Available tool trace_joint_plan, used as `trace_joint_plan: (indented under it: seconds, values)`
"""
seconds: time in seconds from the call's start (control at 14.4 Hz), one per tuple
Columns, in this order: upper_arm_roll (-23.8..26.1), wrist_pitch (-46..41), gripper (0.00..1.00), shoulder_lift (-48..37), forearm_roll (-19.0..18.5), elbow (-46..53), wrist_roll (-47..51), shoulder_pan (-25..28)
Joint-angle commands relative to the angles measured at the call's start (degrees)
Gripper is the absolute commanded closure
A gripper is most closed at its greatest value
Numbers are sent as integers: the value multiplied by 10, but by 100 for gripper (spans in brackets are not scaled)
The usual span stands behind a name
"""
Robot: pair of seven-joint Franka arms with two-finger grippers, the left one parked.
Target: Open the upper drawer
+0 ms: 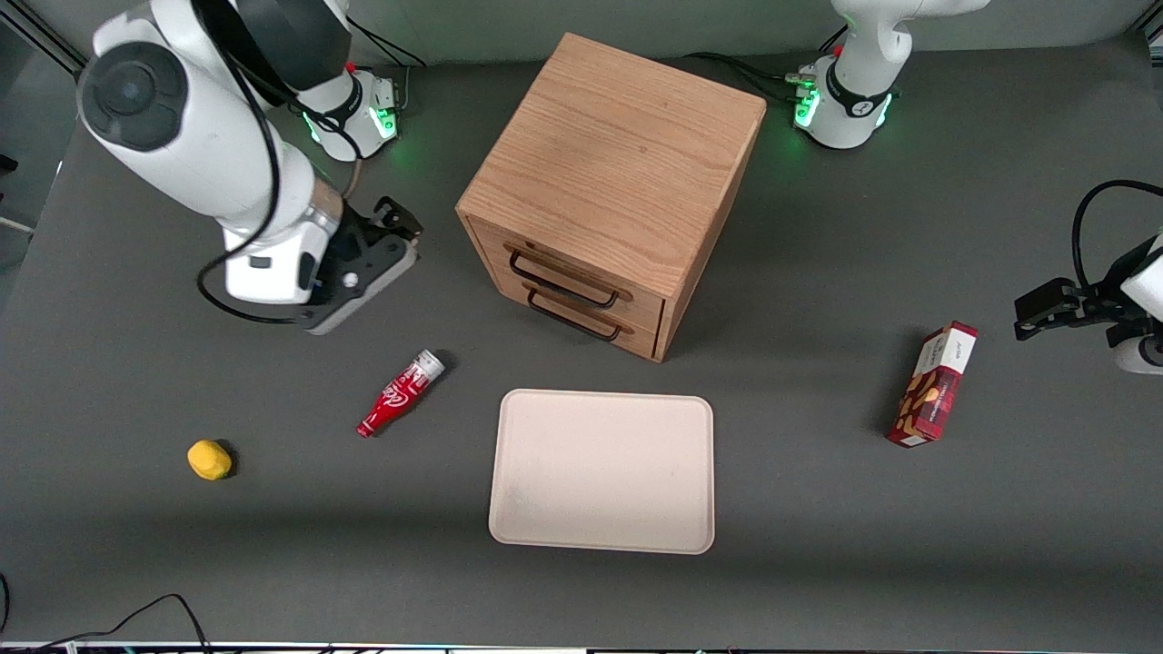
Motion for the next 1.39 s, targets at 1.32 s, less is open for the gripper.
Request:
trace_joint_plan:
  seconds: [1.32]
  values:
    - [104,190,0,153,53,-9,-97,29]
